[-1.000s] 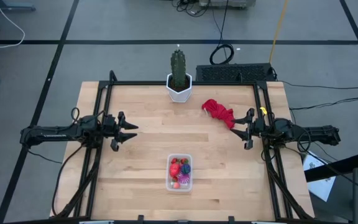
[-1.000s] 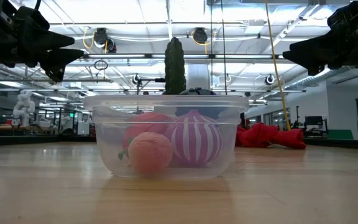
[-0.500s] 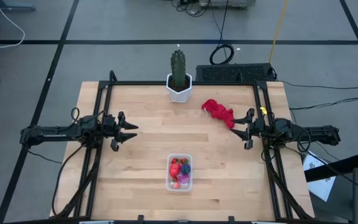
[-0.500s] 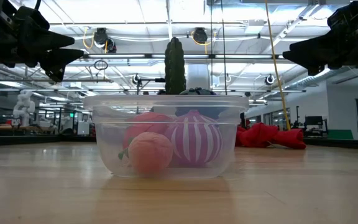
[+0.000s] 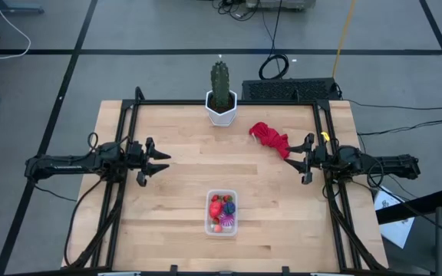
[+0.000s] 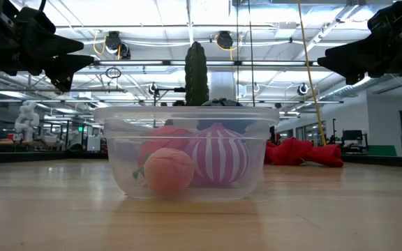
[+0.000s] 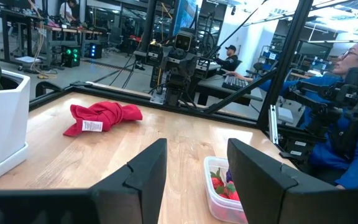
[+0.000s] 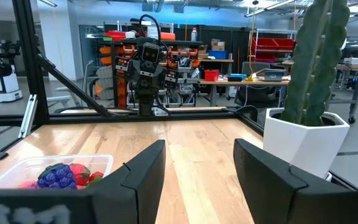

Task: Pick and placing Produce into tupperware
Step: Return to Home Position

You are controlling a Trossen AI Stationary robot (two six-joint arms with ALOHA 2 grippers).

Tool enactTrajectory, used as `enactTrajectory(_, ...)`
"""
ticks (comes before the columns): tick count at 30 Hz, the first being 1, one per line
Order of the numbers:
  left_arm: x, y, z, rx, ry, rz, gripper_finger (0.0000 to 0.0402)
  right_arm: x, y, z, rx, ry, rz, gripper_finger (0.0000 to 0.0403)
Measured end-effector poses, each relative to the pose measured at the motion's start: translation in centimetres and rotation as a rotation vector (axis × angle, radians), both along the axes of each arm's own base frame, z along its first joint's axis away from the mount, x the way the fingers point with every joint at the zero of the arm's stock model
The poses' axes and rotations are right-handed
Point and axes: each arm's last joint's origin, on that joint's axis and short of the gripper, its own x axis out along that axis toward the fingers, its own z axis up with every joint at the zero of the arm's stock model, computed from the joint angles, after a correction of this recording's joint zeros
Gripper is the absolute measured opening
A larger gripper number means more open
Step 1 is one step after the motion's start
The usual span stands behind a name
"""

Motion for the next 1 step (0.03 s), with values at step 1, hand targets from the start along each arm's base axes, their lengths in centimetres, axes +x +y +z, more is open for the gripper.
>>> enactTrajectory(1,0.00,0.00,0.00,0.000,0.000,0.000,0.0175,0.00,0.00,0.00,0.000,0.000,0.000,0.0183)
